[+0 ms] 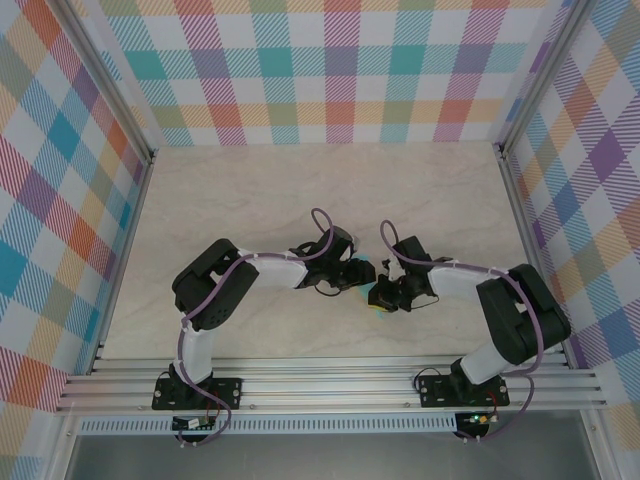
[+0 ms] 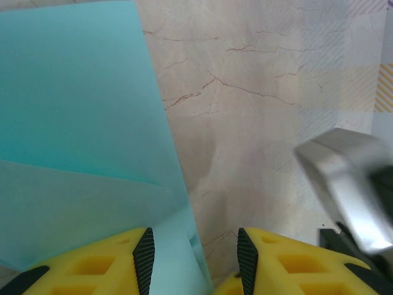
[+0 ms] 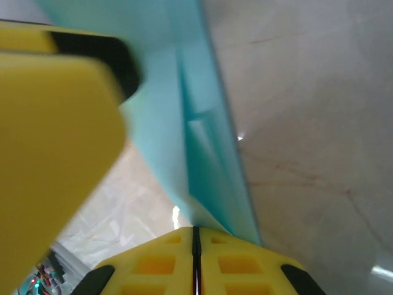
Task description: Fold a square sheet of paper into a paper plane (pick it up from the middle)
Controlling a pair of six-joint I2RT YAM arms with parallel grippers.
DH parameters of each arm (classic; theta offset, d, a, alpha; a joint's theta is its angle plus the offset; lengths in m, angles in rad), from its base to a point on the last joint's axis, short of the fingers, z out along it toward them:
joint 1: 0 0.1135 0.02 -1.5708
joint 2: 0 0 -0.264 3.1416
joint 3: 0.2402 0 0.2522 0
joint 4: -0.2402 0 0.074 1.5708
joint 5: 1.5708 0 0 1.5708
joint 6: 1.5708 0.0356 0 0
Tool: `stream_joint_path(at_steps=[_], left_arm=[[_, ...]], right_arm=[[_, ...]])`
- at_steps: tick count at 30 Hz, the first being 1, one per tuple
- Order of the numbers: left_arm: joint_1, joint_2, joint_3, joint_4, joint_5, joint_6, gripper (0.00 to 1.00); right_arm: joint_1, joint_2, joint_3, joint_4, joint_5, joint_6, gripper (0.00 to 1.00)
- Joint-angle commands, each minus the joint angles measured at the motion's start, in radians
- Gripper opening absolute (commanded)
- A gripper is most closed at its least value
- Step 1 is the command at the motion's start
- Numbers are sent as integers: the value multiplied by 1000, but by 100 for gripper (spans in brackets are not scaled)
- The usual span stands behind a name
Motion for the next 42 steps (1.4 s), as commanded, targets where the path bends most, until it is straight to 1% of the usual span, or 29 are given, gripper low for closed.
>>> stream_joint_path(at_steps=[1, 3, 6, 9, 11, 15, 21, 29, 33, 37, 42], left_arm=[[-2, 29, 14, -30, 5, 17, 43], [-3, 16, 15, -28, 8, 20, 46], [0, -31, 16, -23, 16, 31, 48], [3, -91, -3, -16, -1, 33, 53], [4, -128, -33, 14, -8, 20, 55], [7, -159, -87, 76, -3, 0, 57], [6, -114, -125, 164, 27, -44, 56], [22, -34, -109, 179, -60, -6, 53], [49, -13, -117, 156, -119, 18, 51], [79, -19, -120, 145, -124, 35, 50], [106, -33, -70, 42, -141, 79, 51]], right_arm=[[-7, 58, -44, -3, 94, -7, 9], [-8, 73, -63, 9, 105, 2, 8], [-9, 76, -86, 46, 77, 18, 8], [-10, 55, -82, 31, 80, 21, 7], [-9, 47, -75, 27, 74, 14, 8], [-9, 57, -67, 37, 59, 15, 7], [-10, 58, -62, 50, 45, 23, 8], [-10, 51, -66, 18, 48, 10, 7], [-9, 32, -77, -5, 58, 5, 7], [-10, 12, -83, -32, 78, -2, 7], [-10, -1, -86, -43, 84, -2, 7]])
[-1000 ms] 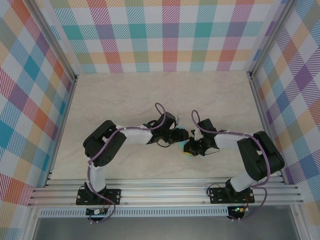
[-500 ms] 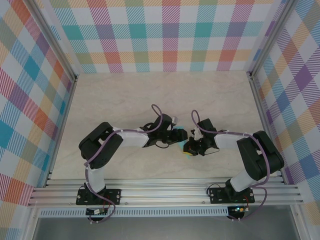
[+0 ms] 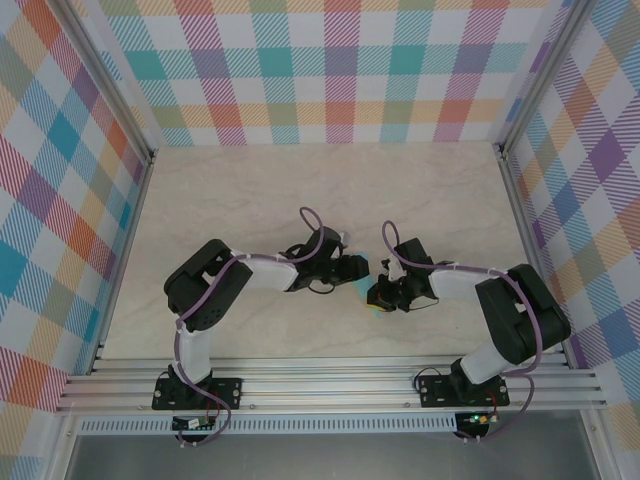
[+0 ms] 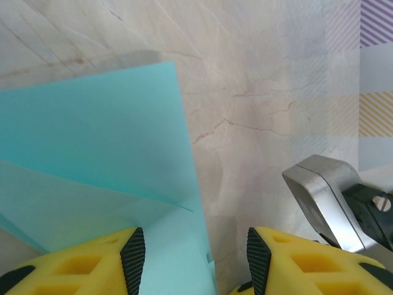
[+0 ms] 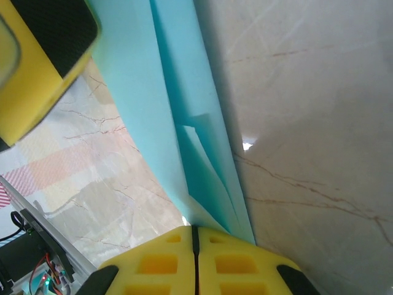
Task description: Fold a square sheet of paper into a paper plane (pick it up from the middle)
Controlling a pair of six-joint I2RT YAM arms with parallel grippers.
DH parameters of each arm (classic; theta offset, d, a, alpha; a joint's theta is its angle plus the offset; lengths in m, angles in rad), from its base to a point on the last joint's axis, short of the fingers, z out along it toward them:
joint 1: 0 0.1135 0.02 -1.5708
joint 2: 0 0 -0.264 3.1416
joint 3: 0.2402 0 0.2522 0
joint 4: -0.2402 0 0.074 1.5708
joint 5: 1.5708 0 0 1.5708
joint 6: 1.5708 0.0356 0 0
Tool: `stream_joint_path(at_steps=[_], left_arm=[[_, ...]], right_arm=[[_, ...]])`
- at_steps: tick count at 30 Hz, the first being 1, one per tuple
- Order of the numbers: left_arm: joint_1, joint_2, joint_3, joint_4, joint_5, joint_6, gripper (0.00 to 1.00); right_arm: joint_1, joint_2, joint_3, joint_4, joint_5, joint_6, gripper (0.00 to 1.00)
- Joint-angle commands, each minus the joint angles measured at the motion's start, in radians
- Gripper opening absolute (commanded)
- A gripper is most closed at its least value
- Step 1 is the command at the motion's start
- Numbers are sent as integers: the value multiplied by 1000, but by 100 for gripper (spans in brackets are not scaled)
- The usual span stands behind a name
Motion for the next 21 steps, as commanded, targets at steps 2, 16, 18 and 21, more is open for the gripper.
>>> stream_joint_path(at_steps=[2, 16, 18, 21], left_arm=[[58, 19, 53, -140, -103, 68, 51], [120, 77, 168, -277, -106, 151, 52], [136, 79, 191, -304, -106, 174, 52], [158, 82, 220, -330, -89, 196, 52]], right_arm=[[1, 8, -44, -134, 102, -24, 7], [1, -1, -44, -140, 85, -37, 7], [2, 5, -42, -135, 79, -38, 7], [2, 10, -40, -126, 73, -37, 7]])
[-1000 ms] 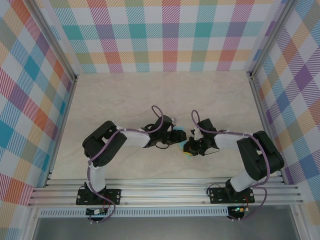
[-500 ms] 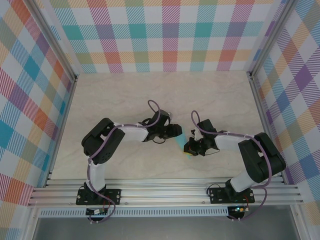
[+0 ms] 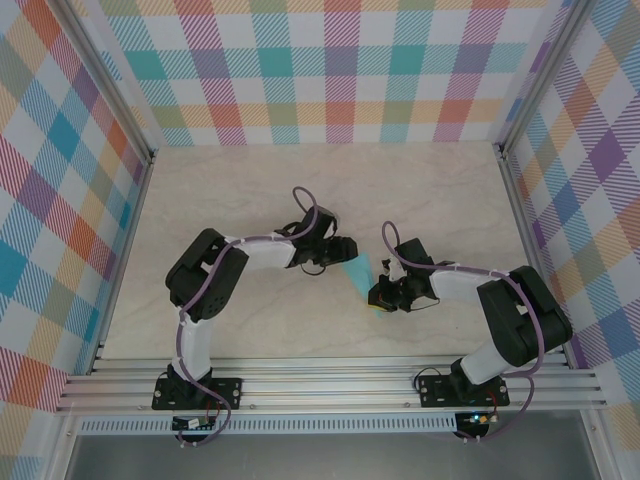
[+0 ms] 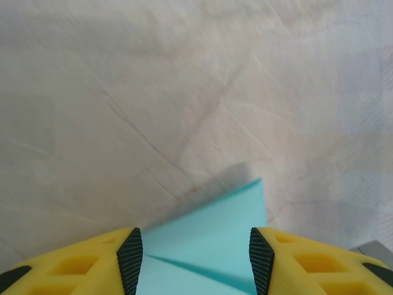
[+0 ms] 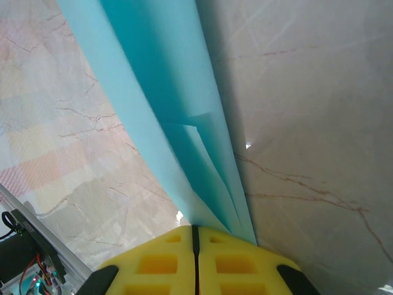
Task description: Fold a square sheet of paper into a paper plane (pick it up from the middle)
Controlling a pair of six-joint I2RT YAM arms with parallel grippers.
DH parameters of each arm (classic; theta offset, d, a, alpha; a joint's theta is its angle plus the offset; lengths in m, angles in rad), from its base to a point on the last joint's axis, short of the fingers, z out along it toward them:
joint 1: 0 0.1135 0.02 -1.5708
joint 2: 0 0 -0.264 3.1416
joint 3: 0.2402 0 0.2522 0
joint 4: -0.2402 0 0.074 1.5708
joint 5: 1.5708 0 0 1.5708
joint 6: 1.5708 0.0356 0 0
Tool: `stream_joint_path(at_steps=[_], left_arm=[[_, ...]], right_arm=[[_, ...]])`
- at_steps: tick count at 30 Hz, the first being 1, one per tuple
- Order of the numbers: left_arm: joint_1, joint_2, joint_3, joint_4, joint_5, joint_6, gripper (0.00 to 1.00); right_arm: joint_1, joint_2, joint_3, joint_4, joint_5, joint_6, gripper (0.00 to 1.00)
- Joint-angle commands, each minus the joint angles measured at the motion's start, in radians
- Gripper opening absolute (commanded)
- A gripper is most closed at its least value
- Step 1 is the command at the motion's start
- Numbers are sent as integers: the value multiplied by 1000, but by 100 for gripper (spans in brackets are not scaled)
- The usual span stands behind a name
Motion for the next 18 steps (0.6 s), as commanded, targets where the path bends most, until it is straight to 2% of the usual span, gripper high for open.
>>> stream_joint_path(at_steps=[1, 5, 10, 12, 14, 18], left_arm=[[46, 21, 38, -79, -25, 59, 52], [46, -46, 32, -68, 26, 41, 54], [24, -190, -40, -38, 35, 3, 54], [-1, -231, -66, -26, 42, -3, 51], [-32, -248, -79, -17, 59, -4, 44], [-95, -199, -82, 36, 122, -29, 38]], right_arm=[[2, 23, -39, -110, 55, -16, 7], [2, 21, -34, -99, 44, -15, 7], [1, 28, -18, -90, 36, -10, 7], [2, 34, -12, -86, 33, -12, 7], [1, 41, -6, -83, 28, -12, 7], [1, 49, -3, -76, 23, -12, 7]])
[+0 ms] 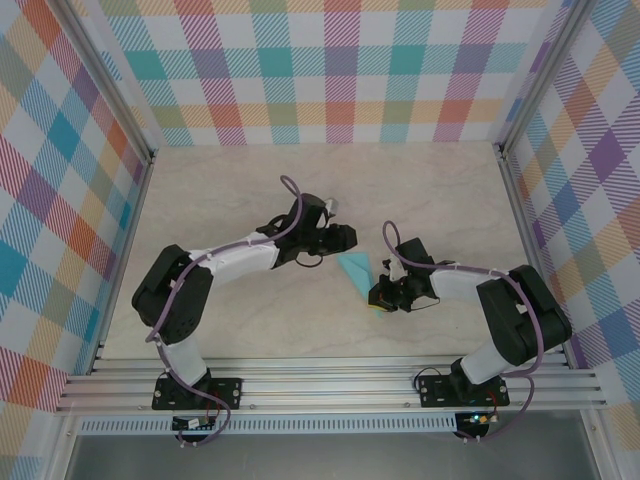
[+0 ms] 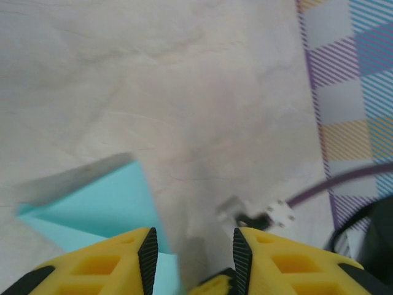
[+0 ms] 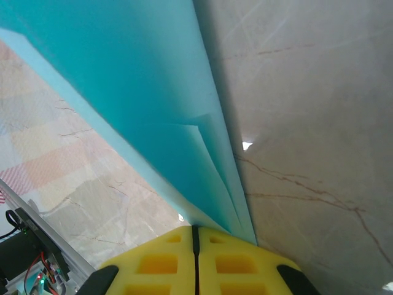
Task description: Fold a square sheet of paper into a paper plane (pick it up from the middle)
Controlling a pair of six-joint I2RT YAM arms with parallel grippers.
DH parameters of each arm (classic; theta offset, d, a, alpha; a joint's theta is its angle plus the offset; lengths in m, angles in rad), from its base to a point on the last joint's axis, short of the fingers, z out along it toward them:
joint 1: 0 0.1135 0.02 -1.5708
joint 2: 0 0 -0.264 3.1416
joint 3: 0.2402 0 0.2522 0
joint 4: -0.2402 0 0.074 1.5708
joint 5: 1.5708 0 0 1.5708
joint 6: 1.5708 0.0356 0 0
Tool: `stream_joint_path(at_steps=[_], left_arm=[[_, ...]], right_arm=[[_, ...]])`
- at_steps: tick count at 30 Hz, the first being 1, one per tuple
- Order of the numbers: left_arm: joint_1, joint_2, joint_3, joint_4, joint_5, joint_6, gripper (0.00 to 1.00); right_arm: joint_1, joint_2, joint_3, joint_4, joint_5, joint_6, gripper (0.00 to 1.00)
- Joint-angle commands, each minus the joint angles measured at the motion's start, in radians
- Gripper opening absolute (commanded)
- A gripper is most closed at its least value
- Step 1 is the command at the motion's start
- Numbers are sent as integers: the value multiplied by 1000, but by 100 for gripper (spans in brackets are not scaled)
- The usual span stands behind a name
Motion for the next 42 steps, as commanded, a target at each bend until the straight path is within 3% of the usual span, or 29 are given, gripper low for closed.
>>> stream_joint_path(at_steps=[1, 5, 11, 21, 26, 32, 42], left_arm=[[-56, 59, -18, 17, 62, -20, 37], [-88, 141, -24, 77, 65, -66, 36], [-95, 238, -14, 41, -4, -83, 32], [-95, 270, -32, 23, -13, -70, 30], [-95, 265, -30, 14, -19, -65, 30], [-94, 265, -28, -12, -46, -62, 28], [-92, 276, -42, -37, -79, -66, 25]], right_arm=[[2, 39, -10, -70, 40, -12, 7], [2, 29, -20, -46, 32, 0, 7], [2, 0, -15, -44, 15, 13, 7], [2, -38, 43, 10, -64, 53, 8], [2, 38, 72, -29, -10, 31, 8], [3, 46, -28, -39, 20, 23, 7], [2, -107, -142, -91, 11, 36, 10]])
